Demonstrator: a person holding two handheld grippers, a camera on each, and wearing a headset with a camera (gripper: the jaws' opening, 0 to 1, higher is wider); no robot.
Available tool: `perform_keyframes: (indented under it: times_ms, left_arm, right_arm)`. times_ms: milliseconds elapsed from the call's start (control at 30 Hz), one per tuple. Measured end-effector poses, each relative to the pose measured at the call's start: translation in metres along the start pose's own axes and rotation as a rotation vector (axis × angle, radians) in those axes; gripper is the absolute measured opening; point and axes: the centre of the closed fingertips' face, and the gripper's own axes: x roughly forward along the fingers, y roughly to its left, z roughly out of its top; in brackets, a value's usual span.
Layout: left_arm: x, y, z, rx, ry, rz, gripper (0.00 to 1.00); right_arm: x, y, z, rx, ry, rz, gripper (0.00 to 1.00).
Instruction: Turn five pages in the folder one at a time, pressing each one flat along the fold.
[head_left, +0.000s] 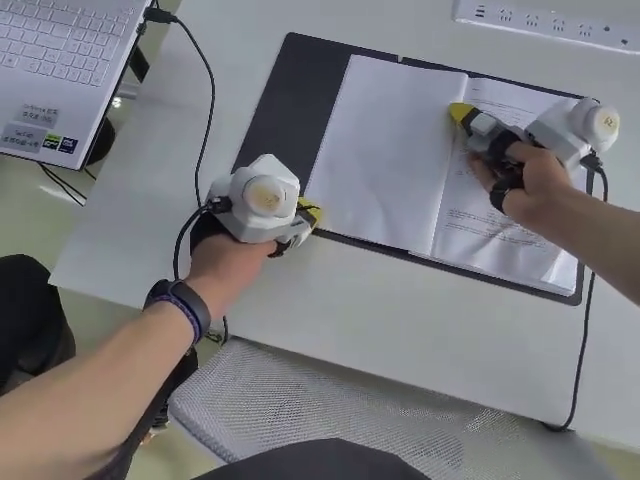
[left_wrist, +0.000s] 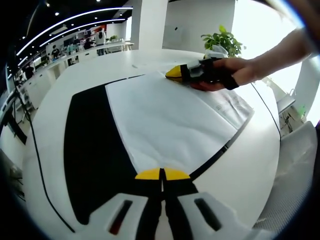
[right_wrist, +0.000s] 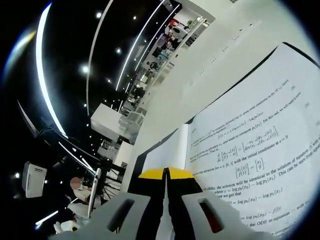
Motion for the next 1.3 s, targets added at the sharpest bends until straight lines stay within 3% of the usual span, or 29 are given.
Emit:
perform_keyframes:
  times_ms: [100,200,400,667,867,1133,1300]
  left_arm:
    - [0.000,0.000,0.000,-0.005,-0.005,0.005,0.00]
    - [-0.001,0.000,0.000,0.008,-0.004,0.009,0.00]
    - [-0.001,0.000,0.001,0.005,-0.003,0.007,0.00]
    - [-0.001,0.000,0.001,0.006,0.001,0.009,0.00]
    - [-0.001,0.000,0.001,0.004,0.000,0.014,0.00]
    - [-0.001,0.000,0.001,0.006,-0.004,0.015,0.00]
    - [-0.001,0.000,0.001,0.009,-0.005,0.017,0.00]
  right_arm:
    - [0.008,-0.005,0.011,0.010,-0.029,-0.008,0.00]
    - [0.014,-0.009,0.020,0.075,-0.070,-0.009,0.00]
    - [0.024,-0.016,0.036,0.104,-0.137,-0.027,0.00]
    - [0.035,-0.019,0.048,0.122,-0.174,-0.037,0.00]
    - [0.034,-0.017,0.044,0.059,-0.148,-0.019,0.00]
    - [0.018,-0.003,0.016,-0.049,-0.043,0.034,0.00]
    - [0.001,0.002,0.000,-0.053,-0.013,0.057,0.00]
